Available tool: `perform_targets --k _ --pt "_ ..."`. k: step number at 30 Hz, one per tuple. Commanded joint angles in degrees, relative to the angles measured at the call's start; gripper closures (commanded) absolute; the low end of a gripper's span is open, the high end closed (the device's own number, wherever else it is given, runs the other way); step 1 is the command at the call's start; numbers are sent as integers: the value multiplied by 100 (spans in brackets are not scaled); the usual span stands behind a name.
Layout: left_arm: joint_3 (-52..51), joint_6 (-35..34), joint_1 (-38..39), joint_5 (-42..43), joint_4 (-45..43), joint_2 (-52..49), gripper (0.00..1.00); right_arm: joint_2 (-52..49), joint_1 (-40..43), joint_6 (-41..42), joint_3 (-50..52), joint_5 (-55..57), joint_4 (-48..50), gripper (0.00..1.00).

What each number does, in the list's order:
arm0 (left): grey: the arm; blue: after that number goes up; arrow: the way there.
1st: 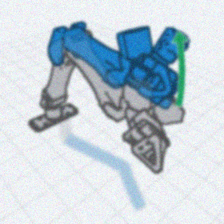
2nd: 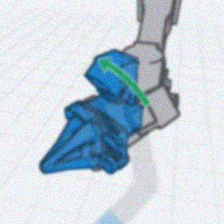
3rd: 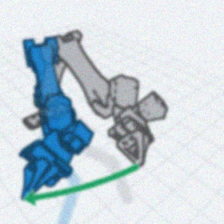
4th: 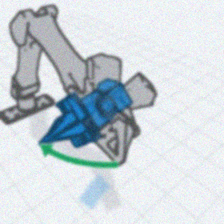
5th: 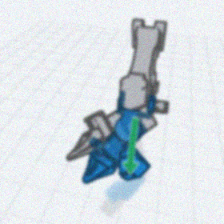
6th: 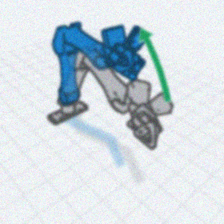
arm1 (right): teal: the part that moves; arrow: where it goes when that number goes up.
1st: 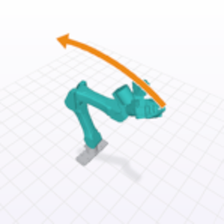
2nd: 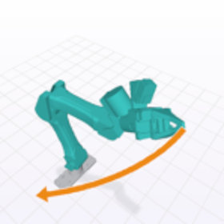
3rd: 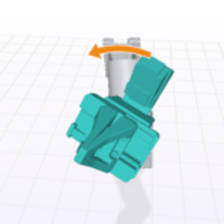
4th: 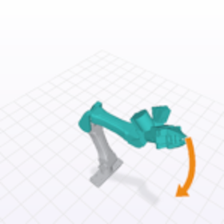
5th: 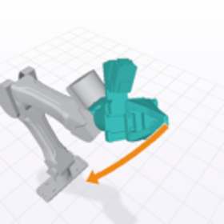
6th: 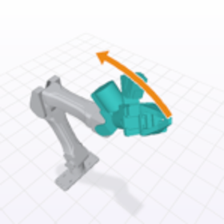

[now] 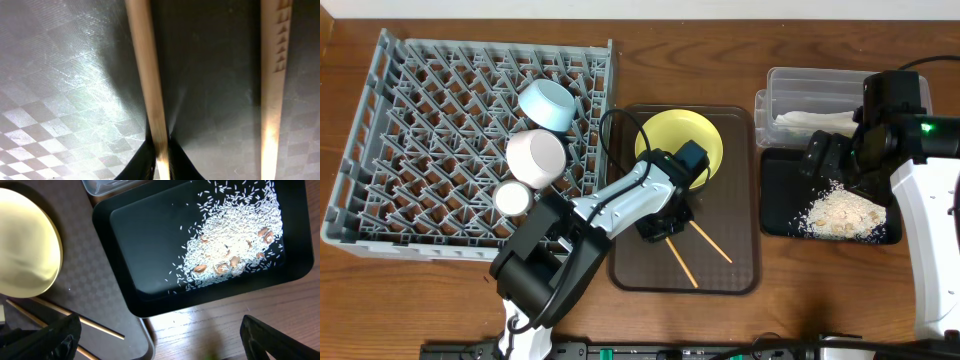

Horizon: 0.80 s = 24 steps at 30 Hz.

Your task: Sort waste into correct bins and load items into the dishwasher

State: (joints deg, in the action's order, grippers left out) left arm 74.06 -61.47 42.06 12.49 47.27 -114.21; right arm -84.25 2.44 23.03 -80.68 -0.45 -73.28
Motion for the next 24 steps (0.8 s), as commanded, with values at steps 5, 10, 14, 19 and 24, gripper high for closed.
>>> perform_targets --k 5,10,14,19,24 --pt "-173 33 11 -2 -85 -197 89 105 59 9 -20 -2 -4 1" --pt "-166 33 -28 0 33 -181 89 105 59 7 -20 -2 -7 1" --pt "-109 216 -212 -7 240 -4 89 105 59 7 -20 -2 -7 1" --pt "-26 1134 -590 -245 236 621 89 105 59 7 -20 -2 -7 1" --pt "50 2979 -1001 -308 249 1491 89 105 59 9 -20 -2 -7 1"
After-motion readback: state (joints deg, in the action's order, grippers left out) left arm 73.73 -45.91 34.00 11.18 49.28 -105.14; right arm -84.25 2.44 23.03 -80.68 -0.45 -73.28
